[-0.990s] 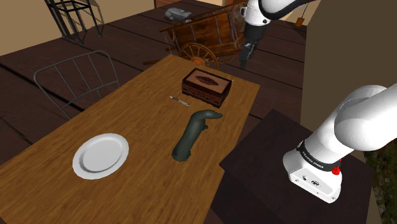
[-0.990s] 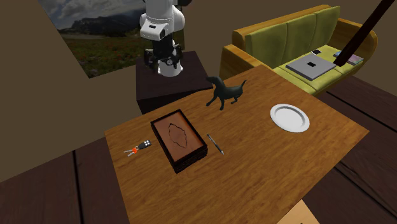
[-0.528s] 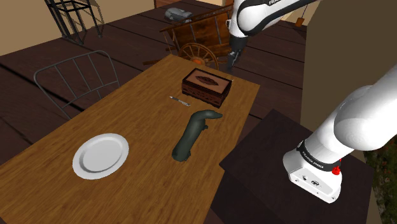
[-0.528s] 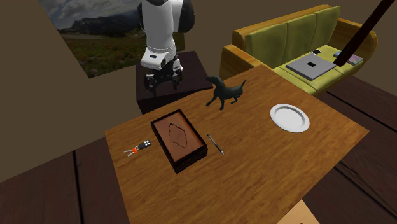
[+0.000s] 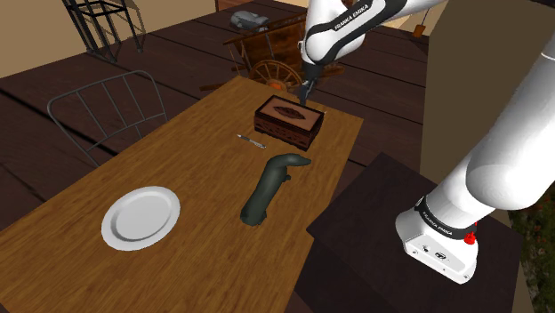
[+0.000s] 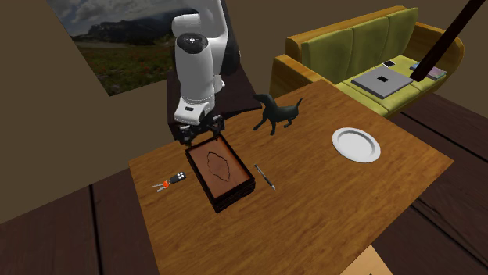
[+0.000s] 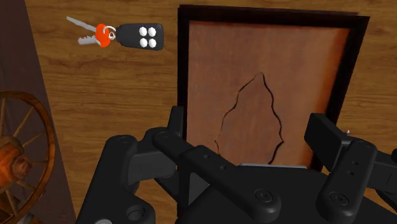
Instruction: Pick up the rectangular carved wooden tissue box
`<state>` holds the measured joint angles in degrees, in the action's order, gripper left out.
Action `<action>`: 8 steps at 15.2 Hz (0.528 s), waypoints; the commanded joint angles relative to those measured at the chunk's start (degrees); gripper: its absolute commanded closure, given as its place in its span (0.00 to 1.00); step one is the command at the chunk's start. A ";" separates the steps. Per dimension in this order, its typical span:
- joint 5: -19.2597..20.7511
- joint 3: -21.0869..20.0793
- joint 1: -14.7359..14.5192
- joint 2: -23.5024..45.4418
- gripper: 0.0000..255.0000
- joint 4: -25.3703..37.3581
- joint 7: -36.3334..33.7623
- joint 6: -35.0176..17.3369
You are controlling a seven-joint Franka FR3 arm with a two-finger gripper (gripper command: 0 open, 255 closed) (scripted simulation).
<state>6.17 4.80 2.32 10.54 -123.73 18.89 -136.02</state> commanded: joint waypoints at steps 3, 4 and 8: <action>-0.74 -0.03 0.78 8.39 0.00 6.13 1.64 -3.23; -0.93 -0.11 0.98 10.60 0.00 8.08 2.00 -3.72; -1.12 -0.22 1.23 14.09 0.00 10.17 2.28 -5.36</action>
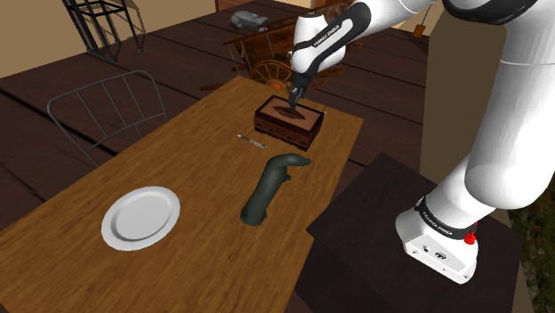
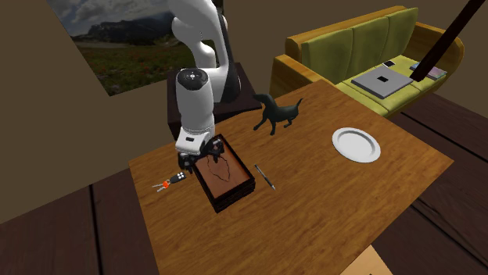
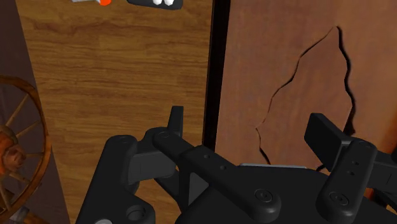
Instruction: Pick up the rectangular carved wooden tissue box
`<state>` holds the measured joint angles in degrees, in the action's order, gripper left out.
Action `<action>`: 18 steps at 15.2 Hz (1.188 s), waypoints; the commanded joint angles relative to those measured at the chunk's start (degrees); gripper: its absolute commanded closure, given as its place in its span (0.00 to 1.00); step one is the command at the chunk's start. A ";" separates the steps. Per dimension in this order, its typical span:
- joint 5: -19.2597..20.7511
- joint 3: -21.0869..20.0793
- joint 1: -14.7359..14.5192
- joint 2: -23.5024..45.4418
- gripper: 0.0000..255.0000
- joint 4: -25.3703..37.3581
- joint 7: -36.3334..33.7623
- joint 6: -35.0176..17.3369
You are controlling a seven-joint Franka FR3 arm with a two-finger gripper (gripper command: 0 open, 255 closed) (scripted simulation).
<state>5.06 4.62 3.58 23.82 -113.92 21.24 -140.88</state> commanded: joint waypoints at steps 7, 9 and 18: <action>0.01 -0.05 0.03 3.96 0.00 0.26 -0.35 -3.76; 0.01 -0.05 0.03 3.92 1.00 0.22 -0.35 -3.75; 0.01 -0.05 0.02 3.38 1.00 0.25 -0.30 -3.19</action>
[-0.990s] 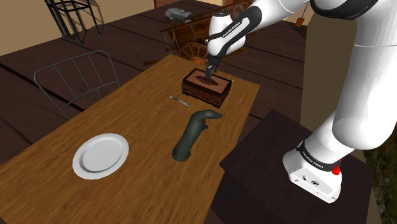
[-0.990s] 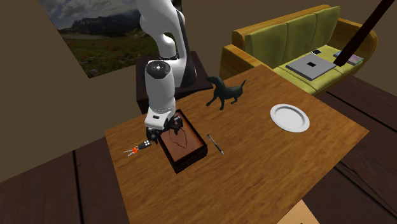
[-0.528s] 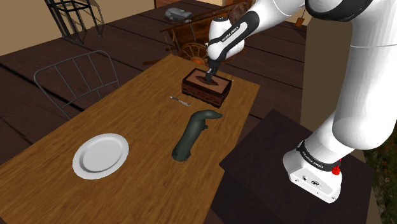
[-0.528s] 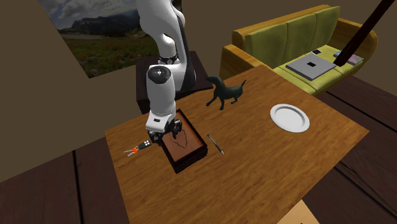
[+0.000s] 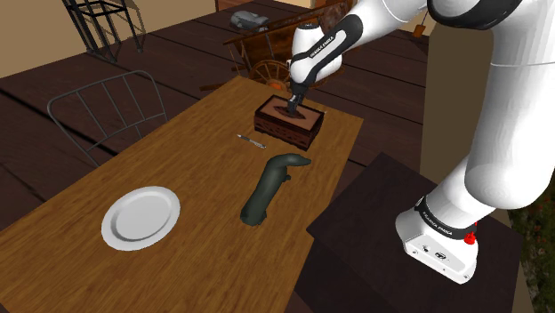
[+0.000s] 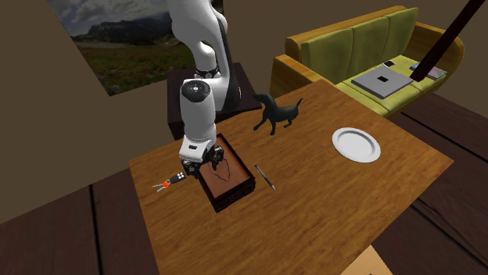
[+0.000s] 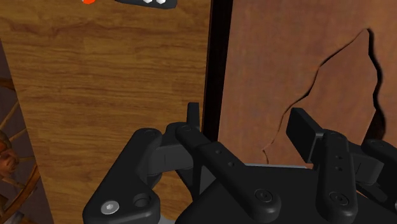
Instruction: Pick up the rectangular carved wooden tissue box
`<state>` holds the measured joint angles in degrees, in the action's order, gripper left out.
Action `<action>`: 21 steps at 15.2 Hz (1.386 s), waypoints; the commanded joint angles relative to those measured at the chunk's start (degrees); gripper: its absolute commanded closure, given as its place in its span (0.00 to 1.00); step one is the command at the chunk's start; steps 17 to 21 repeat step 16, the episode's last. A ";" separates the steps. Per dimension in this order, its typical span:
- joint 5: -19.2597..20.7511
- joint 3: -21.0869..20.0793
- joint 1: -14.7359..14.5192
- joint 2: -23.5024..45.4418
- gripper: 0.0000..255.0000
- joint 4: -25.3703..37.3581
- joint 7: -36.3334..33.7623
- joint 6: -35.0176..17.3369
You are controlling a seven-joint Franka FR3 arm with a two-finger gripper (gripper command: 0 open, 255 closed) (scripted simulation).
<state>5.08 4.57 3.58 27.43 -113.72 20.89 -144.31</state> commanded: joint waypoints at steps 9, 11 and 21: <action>-0.06 0.01 -0.07 -5.15 1.00 0.51 0.49 5.60; -0.07 0.01 -0.09 -6.15 1.00 0.75 0.58 6.84; -0.09 0.02 -0.13 -7.67 1.00 1.22 0.73 8.83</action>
